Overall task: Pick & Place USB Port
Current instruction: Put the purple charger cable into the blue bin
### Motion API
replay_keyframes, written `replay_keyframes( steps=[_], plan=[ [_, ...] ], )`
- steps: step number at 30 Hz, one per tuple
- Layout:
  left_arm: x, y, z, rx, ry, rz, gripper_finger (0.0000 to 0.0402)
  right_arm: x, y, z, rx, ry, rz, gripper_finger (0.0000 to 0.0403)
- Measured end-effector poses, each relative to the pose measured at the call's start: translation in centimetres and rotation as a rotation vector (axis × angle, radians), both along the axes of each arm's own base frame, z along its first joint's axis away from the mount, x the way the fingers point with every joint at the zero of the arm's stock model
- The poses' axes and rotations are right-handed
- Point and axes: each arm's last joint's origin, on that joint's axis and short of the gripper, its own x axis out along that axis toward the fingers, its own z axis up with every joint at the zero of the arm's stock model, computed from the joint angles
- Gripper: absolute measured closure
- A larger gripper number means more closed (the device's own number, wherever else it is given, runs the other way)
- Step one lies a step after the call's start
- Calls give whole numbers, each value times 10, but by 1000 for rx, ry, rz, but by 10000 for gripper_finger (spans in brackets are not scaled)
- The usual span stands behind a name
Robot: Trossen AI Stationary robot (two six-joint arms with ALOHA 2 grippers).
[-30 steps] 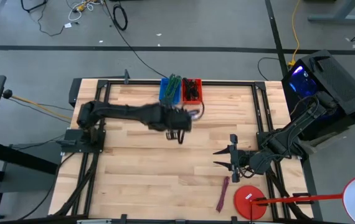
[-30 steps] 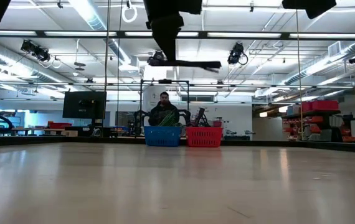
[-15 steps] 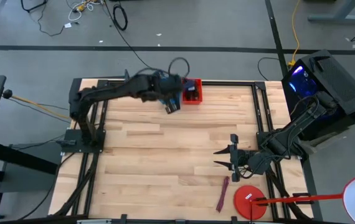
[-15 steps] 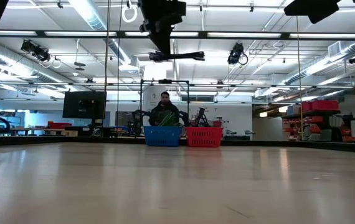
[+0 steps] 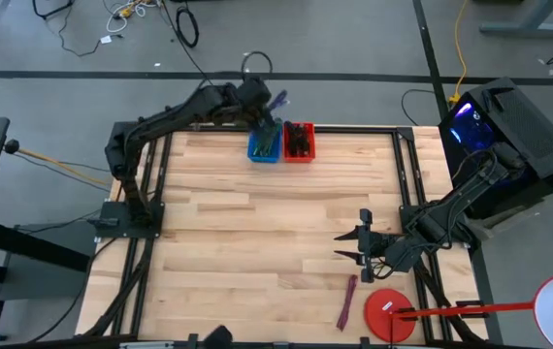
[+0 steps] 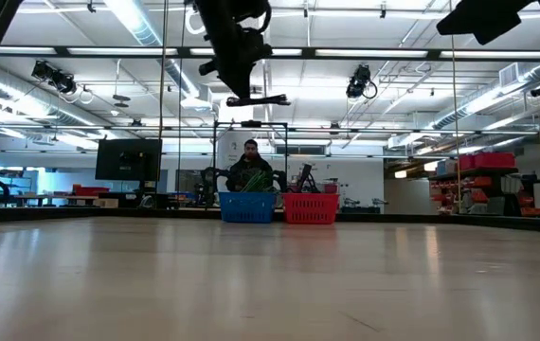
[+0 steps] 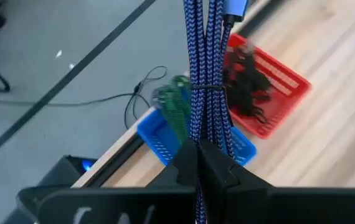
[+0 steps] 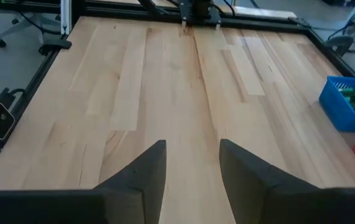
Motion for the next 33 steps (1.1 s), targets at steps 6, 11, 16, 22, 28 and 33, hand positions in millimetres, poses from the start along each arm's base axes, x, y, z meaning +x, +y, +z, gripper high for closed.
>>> replay_keyframes(
  steps=[6, 11, 16, 22, 28, 33],
  plan=[
    [-9, 21, -6, -11, -16, 93, 401, -1, 0, -1, 2, 8, -4, 253],
    [-18, 33, -37, -89, -110, 119, 401, -1, -1, -1, -3, 14, -4, 253],
    [-33, 25, -83, -107, -161, 144, 401, -1, -1, -2, -5, 23, -8, 253],
    [-53, 12, -117, -103, -447, 159, 401, -1, -1, -3, -8, 26, -9, 253],
    [-56, -9, -145, -37, -563, 179, 401, -1, -2, -2, -26, 14, -36, 253],
    [-58, -18, -162, 38, -612, 237, 401, -1, -2, -2, -25, 14, -36, 253]
  ],
)
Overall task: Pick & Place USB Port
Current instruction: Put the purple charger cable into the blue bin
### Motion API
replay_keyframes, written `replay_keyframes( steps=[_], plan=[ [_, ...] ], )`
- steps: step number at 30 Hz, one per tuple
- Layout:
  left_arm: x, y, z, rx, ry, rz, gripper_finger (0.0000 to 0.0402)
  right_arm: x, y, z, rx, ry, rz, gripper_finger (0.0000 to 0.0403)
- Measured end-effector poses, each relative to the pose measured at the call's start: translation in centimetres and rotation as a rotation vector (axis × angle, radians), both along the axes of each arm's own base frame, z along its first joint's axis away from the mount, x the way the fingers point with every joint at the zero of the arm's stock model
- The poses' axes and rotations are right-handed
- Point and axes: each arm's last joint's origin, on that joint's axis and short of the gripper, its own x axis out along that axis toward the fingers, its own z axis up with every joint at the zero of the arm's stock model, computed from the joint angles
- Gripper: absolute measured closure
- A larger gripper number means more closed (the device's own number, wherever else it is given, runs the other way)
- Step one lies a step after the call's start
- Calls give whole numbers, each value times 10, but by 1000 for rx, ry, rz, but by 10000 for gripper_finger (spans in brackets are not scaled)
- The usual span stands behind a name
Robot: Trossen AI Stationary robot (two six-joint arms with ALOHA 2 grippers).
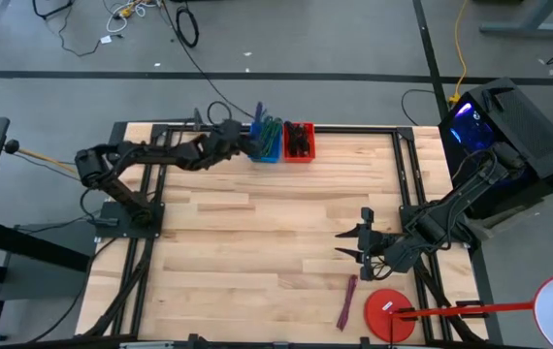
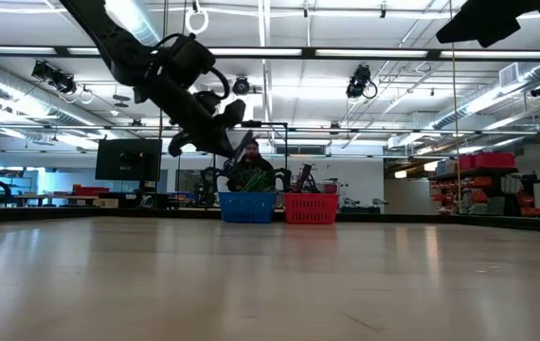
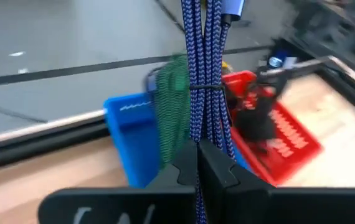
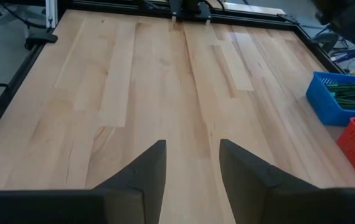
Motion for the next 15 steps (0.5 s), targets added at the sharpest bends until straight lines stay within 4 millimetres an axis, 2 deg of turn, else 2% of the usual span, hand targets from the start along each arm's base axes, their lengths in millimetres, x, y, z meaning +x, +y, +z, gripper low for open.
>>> replay_keyframes(
  steps=[4, 12, 15],
  plan=[
    [-5, -4, -9, -8, -11, 86, 401, 0, 0, 0, 0, 0, 0, 253],
    [0, -6, 1, 84, -142, 148, 401, 0, 0, 0, 0, -1, 0, 253],
    [4, -6, -2, 95, -167, 143, 401, 0, 0, 0, 0, -1, 0, 253]
  ],
)
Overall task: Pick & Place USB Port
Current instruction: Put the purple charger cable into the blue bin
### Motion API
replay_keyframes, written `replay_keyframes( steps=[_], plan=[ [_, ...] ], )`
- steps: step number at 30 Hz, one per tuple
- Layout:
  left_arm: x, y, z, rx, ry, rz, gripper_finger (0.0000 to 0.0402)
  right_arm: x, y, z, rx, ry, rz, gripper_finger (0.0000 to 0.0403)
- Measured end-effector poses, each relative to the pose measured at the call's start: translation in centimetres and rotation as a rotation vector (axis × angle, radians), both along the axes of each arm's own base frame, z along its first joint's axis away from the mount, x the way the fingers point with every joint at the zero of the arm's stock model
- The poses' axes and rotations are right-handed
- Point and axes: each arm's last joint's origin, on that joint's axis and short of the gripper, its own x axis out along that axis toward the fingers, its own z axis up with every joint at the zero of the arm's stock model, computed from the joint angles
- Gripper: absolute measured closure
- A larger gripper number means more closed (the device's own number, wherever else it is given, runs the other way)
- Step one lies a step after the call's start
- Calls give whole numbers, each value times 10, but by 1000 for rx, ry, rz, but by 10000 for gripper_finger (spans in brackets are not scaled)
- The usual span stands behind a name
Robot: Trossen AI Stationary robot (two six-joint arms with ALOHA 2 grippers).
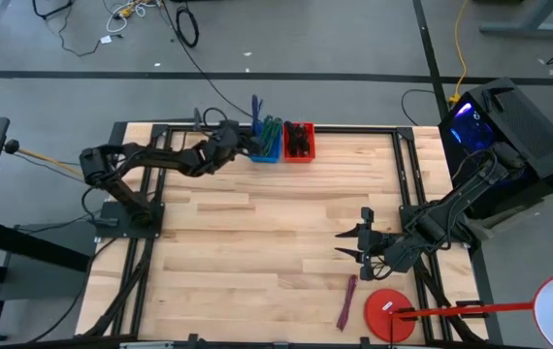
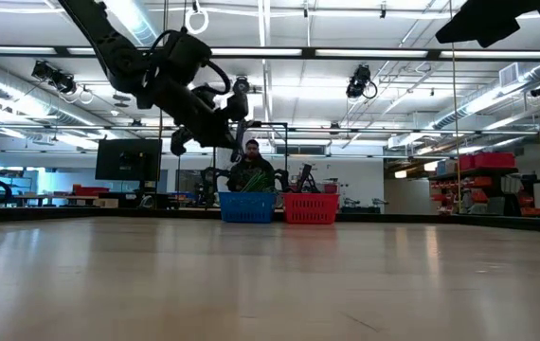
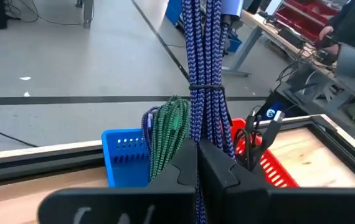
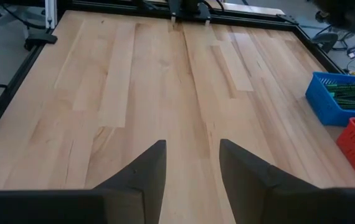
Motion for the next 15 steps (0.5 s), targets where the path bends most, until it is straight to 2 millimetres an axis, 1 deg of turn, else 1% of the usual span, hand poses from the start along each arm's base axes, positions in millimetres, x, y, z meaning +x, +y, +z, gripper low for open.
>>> replay_keyframes(
  steps=[2, 7, 11, 15],
  plan=[
    [4, 1, -6, 1, -13, -1, 401, 0, 0, 0, 0, 0, 0, 253],
    [12, 4, -33, -27, 18, 1, 401, 0, 0, 0, -2, -1, 2, 253],
    [15, 7, -42, -22, 3, 6, 401, 0, 0, 0, -3, 0, 2, 253],
    [13, 11, -42, 5, 34, 32, 401, 0, 0, 0, -4, 0, 2, 253]
  ],
)
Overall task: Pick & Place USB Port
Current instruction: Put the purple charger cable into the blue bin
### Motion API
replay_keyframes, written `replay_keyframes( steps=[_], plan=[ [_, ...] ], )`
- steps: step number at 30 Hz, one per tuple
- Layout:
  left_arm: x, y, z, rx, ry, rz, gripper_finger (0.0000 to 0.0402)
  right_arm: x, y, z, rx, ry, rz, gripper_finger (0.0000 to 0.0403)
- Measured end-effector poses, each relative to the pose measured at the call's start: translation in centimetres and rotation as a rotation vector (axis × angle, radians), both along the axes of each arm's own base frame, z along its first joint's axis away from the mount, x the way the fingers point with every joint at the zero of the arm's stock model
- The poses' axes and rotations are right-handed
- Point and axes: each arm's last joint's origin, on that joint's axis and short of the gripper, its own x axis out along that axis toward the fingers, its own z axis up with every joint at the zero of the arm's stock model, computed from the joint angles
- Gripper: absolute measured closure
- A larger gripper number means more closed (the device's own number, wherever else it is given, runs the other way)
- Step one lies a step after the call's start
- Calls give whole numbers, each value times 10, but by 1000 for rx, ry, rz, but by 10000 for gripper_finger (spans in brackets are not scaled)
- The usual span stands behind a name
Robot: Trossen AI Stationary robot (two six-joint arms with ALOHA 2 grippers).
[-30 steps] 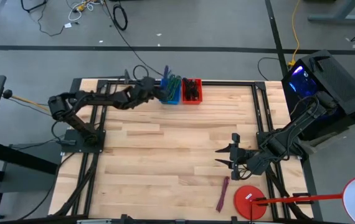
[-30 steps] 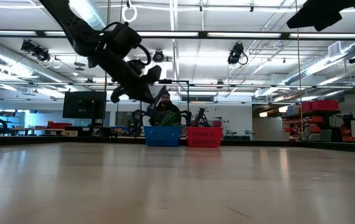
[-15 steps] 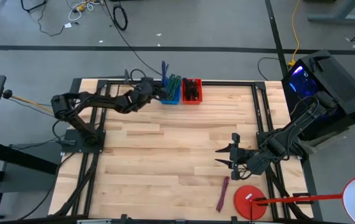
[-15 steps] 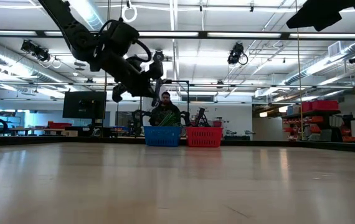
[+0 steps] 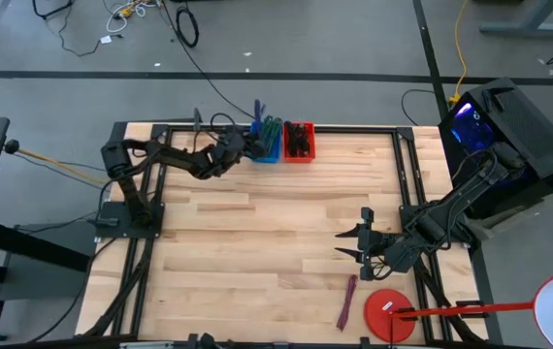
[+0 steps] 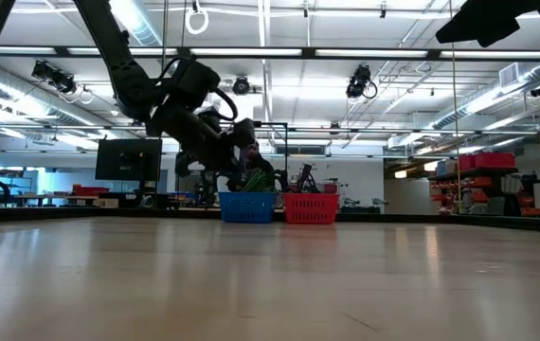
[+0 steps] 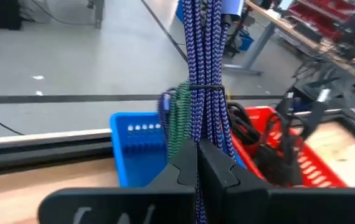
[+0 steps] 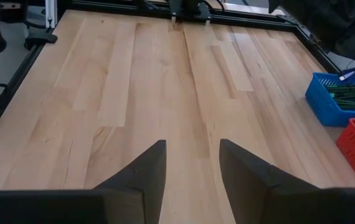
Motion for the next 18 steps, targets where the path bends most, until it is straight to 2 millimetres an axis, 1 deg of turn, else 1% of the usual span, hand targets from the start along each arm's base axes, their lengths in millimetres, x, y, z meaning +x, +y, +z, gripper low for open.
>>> replay_keyframes(
  steps=[2, 9, 18],
  plan=[
    [-1, 1, 0, 14, 25, 9, 401, 0, 0, 0, -3, 1, 2, 253],
    [-1, 1, -1, 9, 26, -4, 401, 0, 0, 0, -3, 1, 1, 253],
    [2, -3, -6, -8, 44, -16, 401, 0, 0, 0, -3, 0, 1, 253]
  ],
)
